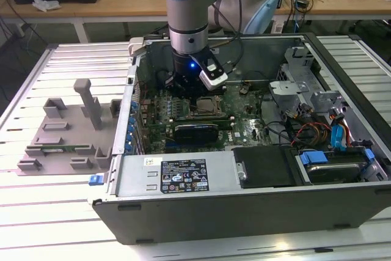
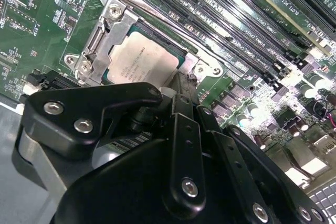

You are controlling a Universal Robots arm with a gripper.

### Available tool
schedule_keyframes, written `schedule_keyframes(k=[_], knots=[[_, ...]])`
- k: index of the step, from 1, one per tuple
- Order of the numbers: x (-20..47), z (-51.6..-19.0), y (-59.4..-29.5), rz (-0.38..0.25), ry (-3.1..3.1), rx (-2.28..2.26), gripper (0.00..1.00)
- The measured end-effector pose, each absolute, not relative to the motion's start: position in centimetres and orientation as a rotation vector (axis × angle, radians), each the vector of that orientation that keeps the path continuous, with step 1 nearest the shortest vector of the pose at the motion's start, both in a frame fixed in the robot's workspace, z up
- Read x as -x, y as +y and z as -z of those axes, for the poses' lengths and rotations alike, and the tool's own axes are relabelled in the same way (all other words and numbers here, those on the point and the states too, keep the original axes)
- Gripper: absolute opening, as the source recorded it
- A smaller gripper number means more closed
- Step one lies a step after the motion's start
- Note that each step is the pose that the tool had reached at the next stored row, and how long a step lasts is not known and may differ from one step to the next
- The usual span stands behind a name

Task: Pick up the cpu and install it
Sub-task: 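Close the cpu cover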

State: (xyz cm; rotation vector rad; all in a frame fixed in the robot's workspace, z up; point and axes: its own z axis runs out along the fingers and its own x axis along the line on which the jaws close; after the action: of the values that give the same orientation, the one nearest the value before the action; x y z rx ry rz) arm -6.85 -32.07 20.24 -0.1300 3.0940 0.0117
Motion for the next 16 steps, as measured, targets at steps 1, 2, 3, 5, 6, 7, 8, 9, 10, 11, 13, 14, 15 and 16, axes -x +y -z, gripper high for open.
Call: schedule_keyframes(k=[1, 2, 3, 5, 6, 7, 8, 9, 10, 11, 13, 14, 15, 16], knots=[[6.9, -20.2, -32.1, -0.012, 3.094, 0.13, 0.11], [6.9, -20.3, -32.1, -0.012, 3.094, 0.13, 0.11], [6.8, -20.5, -32.1, -0.012, 3.094, 0.13, 0.11], [6.9, -21.4, -32.1, -0.012, 3.094, 0.13, 0.11], [6.9, -22.4, -32.1, -0.012, 3.094, 0.13, 0.11], [6.9, -23.8, -32.1, -0.012, 3.094, 0.13, 0.11], [6.9, -24.2, -32.1, -0.012, 3.094, 0.13, 0.11], [6.9, -24.4, -32.1, -0.012, 3.094, 0.13, 0.11], [6.9, -24.5, -32.1, -0.012, 3.094, 0.13, 0.11], [6.9, -24.5, -32.1, -0.012, 3.094, 0.13, 0.11], [6.8, -24.5, -32.1, -0.012, 3.094, 0.13, 0.11], [6.6, -24.6, -32.1, -0.012, 3.094, 0.13, 0.11], [6.4, -24.5, -32.1, -0.012, 3.094, 0.13, 0.11], [5.9, -24.5, -32.1, -0.012, 3.094, 0.13, 0.11]])
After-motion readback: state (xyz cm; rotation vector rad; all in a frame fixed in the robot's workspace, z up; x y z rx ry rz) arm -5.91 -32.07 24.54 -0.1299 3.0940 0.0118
